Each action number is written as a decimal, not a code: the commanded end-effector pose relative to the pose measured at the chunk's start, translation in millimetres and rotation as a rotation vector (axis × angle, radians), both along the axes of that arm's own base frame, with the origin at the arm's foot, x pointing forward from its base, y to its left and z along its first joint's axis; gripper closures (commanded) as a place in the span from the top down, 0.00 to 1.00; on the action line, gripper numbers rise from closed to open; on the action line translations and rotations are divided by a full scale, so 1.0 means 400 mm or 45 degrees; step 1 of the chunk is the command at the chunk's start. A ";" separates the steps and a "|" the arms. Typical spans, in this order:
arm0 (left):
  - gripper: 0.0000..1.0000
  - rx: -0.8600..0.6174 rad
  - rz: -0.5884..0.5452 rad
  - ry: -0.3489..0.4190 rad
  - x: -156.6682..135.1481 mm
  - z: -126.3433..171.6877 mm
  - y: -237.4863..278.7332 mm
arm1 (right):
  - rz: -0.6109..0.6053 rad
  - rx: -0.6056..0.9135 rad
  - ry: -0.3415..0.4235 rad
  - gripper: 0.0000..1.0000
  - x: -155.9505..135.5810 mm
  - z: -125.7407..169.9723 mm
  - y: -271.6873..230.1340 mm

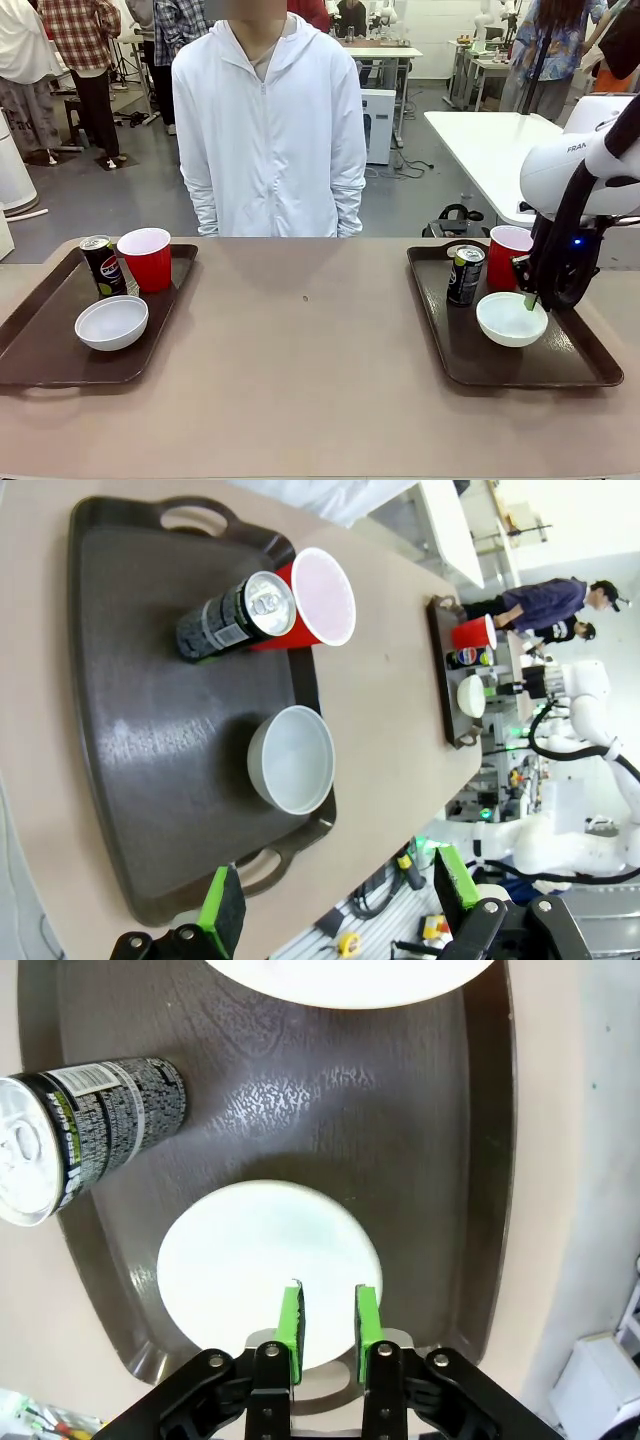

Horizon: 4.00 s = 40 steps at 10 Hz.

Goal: Prepare tableware on both trays.
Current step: Pick up a Picnic Bowl from the table and place it on a Handle tray.

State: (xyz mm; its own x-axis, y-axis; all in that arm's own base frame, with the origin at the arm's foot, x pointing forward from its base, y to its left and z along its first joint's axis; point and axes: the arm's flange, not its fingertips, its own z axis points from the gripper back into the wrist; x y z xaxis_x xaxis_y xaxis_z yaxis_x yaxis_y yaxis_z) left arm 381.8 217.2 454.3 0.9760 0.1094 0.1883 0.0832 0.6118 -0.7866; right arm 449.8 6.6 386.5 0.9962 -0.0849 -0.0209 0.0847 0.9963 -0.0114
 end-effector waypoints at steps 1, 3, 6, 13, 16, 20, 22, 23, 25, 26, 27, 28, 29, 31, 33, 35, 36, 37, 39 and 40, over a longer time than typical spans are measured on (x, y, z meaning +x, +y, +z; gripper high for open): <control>1.00 -0.014 0.015 0.005 0.000 0.009 -0.001 | 0.015 0.051 -0.008 0.50 -0.004 0.014 -0.002; 1.00 -0.014 0.015 0.005 0.000 0.009 -0.001 | 0.015 0.057 -0.002 0.69 -0.005 0.017 -0.003; 1.00 -0.014 0.015 0.005 0.000 0.009 -0.001 | 0.022 0.074 0.086 1.00 -0.045 0.091 -0.012; 1.00 -0.014 0.015 0.005 0.000 0.009 -0.001 | 0.136 0.152 0.162 1.00 -0.109 0.229 -0.042; 1.00 -0.014 0.015 0.005 0.000 0.009 -0.001 | 0.136 0.152 0.162 1.00 -0.109 0.229 -0.042; 1.00 -0.014 0.015 0.005 0.000 0.009 -0.001 | 0.136 0.152 0.162 1.00 -0.109 0.229 -0.042; 1.00 -0.014 0.015 0.005 0.000 0.009 -0.001 | 0.136 0.152 0.162 1.00 -0.109 0.229 -0.042; 1.00 -0.014 0.015 0.005 0.000 0.009 -0.001 | 0.136 0.152 0.162 1.00 -0.109 0.229 -0.042; 1.00 -0.014 0.015 0.005 0.000 0.009 -0.001 | 0.136 0.152 0.162 1.00 -0.109 0.229 -0.042; 1.00 -0.014 0.015 0.005 0.000 0.009 -0.001 | 0.136 0.152 0.162 1.00 -0.109 0.229 -0.042; 1.00 -0.014 0.015 0.005 0.000 0.009 -0.001 | 0.155 0.180 0.177 1.00 -0.111 0.235 -0.049; 1.00 -0.014 0.015 0.005 0.000 0.009 -0.001 | 0.132 0.511 0.100 1.00 -0.095 0.246 -0.119; 1.00 -0.014 0.015 0.005 0.000 0.009 -0.001 | 0.052 0.820 -0.028 1.00 -0.075 0.247 -0.213; 1.00 -0.014 0.015 0.005 0.000 0.009 -0.001 | -0.008 1.150 -0.004 1.00 -0.065 0.215 -0.345; 1.00 -0.014 0.015 0.005 0.000 0.009 -0.001 | 0.100 1.382 0.030 1.00 -0.087 0.173 -0.467; 1.00 -0.014 0.015 0.005 0.000 0.009 -0.001 | 0.202 1.504 0.009 1.00 -0.126 0.166 -0.558; 1.00 -0.014 0.015 0.005 0.000 0.009 -0.001 | 0.252 1.584 0.094 1.00 -0.151 0.166 -0.594; 1.00 -0.014 0.015 0.005 0.000 0.009 -0.001 | 0.245 1.579 0.110 1.00 -0.166 0.165 -0.619; 1.00 -0.014 0.015 0.005 0.000 0.009 -0.001 | 0.189 1.571 0.082 1.00 -0.187 0.158 -0.648; 1.00 -0.014 0.015 0.005 0.000 0.009 -0.001 | 0.124 1.569 0.051 1.00 -0.187 0.155 -0.648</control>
State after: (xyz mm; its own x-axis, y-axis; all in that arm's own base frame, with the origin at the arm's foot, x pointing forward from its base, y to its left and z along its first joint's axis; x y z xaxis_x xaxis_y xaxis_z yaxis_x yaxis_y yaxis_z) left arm 381.8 217.2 454.3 0.9760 0.1096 0.1881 0.0829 0.6120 -0.7865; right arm 369.7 -252.8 448.8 0.9914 0.1174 -0.0586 0.0164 0.3327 0.9429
